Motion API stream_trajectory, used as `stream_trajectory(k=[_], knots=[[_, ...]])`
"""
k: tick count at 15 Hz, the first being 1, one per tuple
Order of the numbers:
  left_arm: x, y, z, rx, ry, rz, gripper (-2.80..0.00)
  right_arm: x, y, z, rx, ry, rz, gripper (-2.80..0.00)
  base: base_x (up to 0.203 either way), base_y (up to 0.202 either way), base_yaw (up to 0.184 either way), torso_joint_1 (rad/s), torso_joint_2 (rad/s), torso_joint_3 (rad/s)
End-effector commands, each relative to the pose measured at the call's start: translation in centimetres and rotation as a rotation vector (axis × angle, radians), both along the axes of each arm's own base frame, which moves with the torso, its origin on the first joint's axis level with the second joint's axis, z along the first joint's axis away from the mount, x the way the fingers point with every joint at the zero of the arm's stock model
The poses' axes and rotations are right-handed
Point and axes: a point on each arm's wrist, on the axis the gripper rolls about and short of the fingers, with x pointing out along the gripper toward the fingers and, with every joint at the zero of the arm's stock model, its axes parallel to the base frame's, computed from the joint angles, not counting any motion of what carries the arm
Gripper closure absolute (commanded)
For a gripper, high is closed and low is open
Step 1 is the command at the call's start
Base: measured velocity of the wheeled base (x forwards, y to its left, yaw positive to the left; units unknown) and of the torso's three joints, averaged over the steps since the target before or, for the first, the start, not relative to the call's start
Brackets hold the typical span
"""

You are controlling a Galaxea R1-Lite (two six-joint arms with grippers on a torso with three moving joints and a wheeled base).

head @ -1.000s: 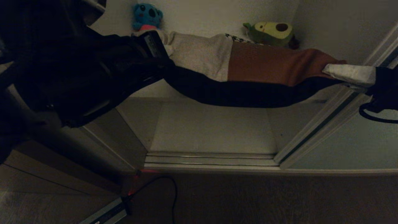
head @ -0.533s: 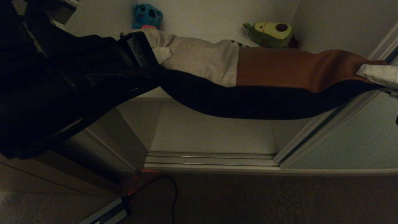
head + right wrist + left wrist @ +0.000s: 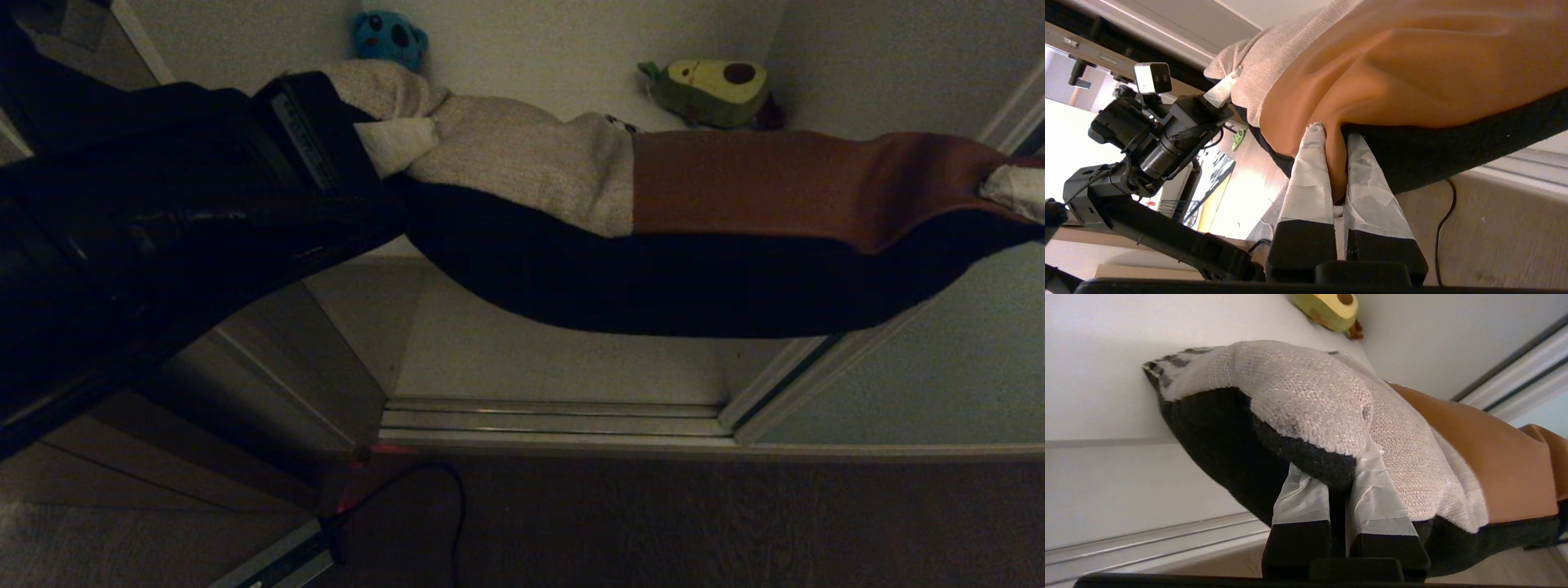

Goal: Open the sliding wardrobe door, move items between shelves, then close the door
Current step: Place the pillow on the lower shelf

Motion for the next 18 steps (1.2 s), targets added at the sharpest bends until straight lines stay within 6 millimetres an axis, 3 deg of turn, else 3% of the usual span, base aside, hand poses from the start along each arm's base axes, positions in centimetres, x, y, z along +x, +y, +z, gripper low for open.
stream_trajectory(k=[1,8,16,18], knots=[[0.29,-0.93,-0.41,0.016,0.012,-0.018,0.00,0.31,0.14,-0.44,-0.002,0.020,0.006,0.00,0.000,0.000,0.000,0.000,0.00,0.000],[0.04,-1.61,-0.72,0.009,0.018,-0.050,0.00,0.95,0.34,-1.18,-0.010,0.055,0.008,0.00,-0.010,0.000,0.000,-0.001,0.00,0.001],[0.17,-1.74,-0.38,0.000,0.008,-0.053,0.00,1.01,0.35,-0.99,-0.007,0.047,0.006,0.00,-0.188,0.000,0.000,0.000,0.00,0.002],[0.16,-1.77,-0.50,0.003,0.010,-0.054,0.00,0.88,0.31,-0.92,-0.007,0.042,0.006,0.00,0.000,0.000,0.000,0.000,0.00,0.000]])
